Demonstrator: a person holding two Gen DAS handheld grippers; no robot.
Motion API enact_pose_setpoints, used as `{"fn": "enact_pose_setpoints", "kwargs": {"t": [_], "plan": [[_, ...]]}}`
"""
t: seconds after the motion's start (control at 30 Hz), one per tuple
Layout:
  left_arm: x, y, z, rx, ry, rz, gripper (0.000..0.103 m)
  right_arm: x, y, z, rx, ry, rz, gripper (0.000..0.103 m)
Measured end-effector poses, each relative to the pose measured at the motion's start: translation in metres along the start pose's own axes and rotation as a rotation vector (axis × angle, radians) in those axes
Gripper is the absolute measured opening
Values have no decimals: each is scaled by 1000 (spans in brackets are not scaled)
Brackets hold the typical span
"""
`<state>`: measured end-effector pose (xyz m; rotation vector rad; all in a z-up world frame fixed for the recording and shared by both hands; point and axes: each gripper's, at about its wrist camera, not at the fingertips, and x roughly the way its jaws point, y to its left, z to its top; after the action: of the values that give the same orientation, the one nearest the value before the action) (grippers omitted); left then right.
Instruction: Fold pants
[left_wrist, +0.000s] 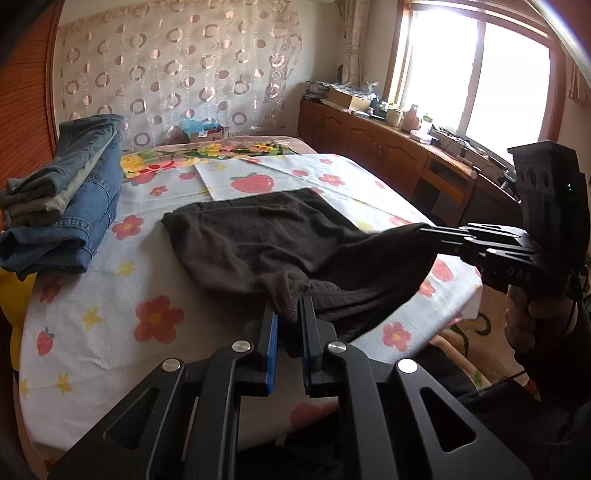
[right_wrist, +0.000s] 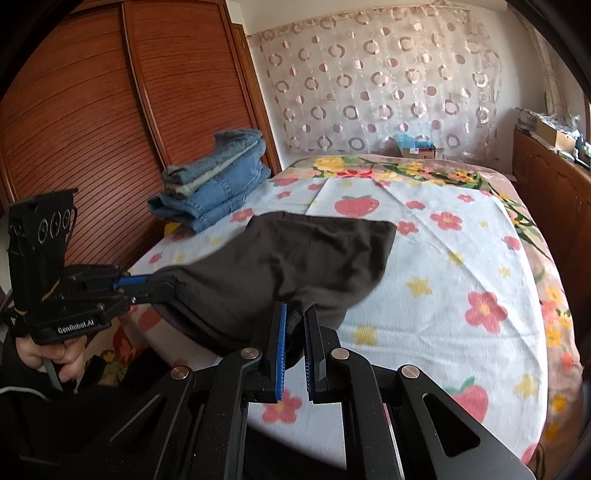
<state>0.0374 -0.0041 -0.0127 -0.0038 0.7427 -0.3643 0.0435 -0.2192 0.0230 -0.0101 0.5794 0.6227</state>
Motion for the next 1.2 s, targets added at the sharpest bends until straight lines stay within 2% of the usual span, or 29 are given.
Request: {"fn": "enact_pose_setpoints", "kwargs": {"t": [0.23, 0.33, 0.63, 0.97, 1.07, 1.13, 1.2], "plan": [[25, 25, 43, -25, -8, 16, 11, 43, -21, 37, 38, -18, -12, 8], [36, 33, 55, -26, 1, 60, 11, 65, -26, 52, 54, -17, -18, 8], [64, 50, 82, -39, 11, 74, 11, 118, -41, 78, 78, -4, -71, 8], [84, 55, 80, -46, 48, 99, 12, 167, -43, 87, 54, 60, -110, 8], [83, 55, 79, -56, 46, 80, 22, 171, -43, 90, 48, 55, -107, 8], [81, 56, 80, -64, 38, 84, 46, 166, -45, 89, 47, 42, -96, 8], [76, 56, 81, -62, 15, 88, 53, 163, -46, 89, 46, 31, -91, 10]]}}
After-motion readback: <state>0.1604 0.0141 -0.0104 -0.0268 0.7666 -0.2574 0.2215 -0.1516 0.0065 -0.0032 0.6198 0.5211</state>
